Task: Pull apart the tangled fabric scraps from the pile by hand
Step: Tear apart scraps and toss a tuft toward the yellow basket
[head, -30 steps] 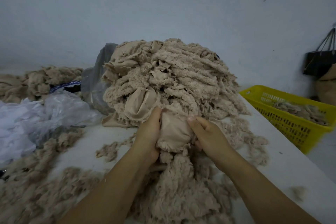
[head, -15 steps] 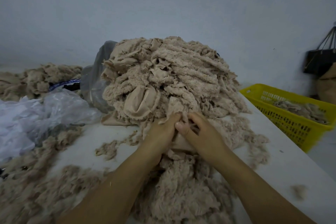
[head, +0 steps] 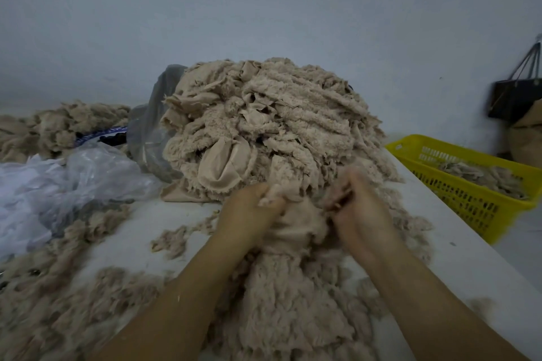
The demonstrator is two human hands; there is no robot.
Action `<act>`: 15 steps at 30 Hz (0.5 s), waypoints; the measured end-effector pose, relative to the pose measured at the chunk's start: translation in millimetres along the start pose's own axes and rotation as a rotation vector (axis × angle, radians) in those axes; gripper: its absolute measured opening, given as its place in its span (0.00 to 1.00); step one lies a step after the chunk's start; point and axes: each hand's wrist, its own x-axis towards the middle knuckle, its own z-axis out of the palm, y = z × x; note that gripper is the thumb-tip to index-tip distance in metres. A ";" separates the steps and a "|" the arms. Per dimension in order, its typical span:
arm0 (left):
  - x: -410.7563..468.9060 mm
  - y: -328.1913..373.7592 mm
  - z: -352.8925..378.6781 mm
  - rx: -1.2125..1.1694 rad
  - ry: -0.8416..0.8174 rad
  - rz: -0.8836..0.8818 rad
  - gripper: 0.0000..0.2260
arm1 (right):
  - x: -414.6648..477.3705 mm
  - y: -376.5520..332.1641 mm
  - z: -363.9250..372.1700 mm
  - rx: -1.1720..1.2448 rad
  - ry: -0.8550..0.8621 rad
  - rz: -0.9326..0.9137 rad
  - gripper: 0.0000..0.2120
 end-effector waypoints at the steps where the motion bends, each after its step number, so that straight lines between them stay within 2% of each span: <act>1: 2.4 -5.9 -7.2 0.013 0.077 -0.055 0.15 | 3.7 -9.3 -8.1 0.138 0.055 -0.009 0.17; 2: 6.3 -12.2 -15.5 -0.056 0.160 -0.144 0.13 | 7.7 -18.6 -17.8 0.221 0.120 -0.029 0.18; 3: 9.4 -16.1 -23.9 -0.223 0.228 -0.251 0.09 | 9.2 -25.4 -25.7 0.214 0.178 -0.046 0.20; 4: 11.4 -16.4 -30.2 -0.431 0.260 -0.362 0.07 | 9.5 -26.7 -30.4 0.115 0.225 -0.060 0.20; 6: 10.9 -10.8 -32.2 -0.759 0.194 -0.473 0.14 | 9.3 -17.9 -27.5 -0.281 0.242 -0.072 0.14; 7: 8.6 -6.5 -29.0 -0.813 0.127 -0.464 0.14 | 7.5 -11.0 -21.5 -0.490 0.201 -0.086 0.10; 9: 0.7 1.5 -19.6 -0.768 0.018 -0.392 0.13 | 3.1 1.7 -9.8 -0.733 0.087 -0.180 0.02; 12: -8.6 9.8 -8.9 -0.607 -0.051 -0.224 0.09 | -6.6 7.7 0.0 -0.827 -0.137 -0.348 0.04; 15: -12.8 14.8 1.2 -0.349 -0.129 -0.113 0.12 | -20.6 12.2 12.8 -0.826 -0.352 -0.352 0.11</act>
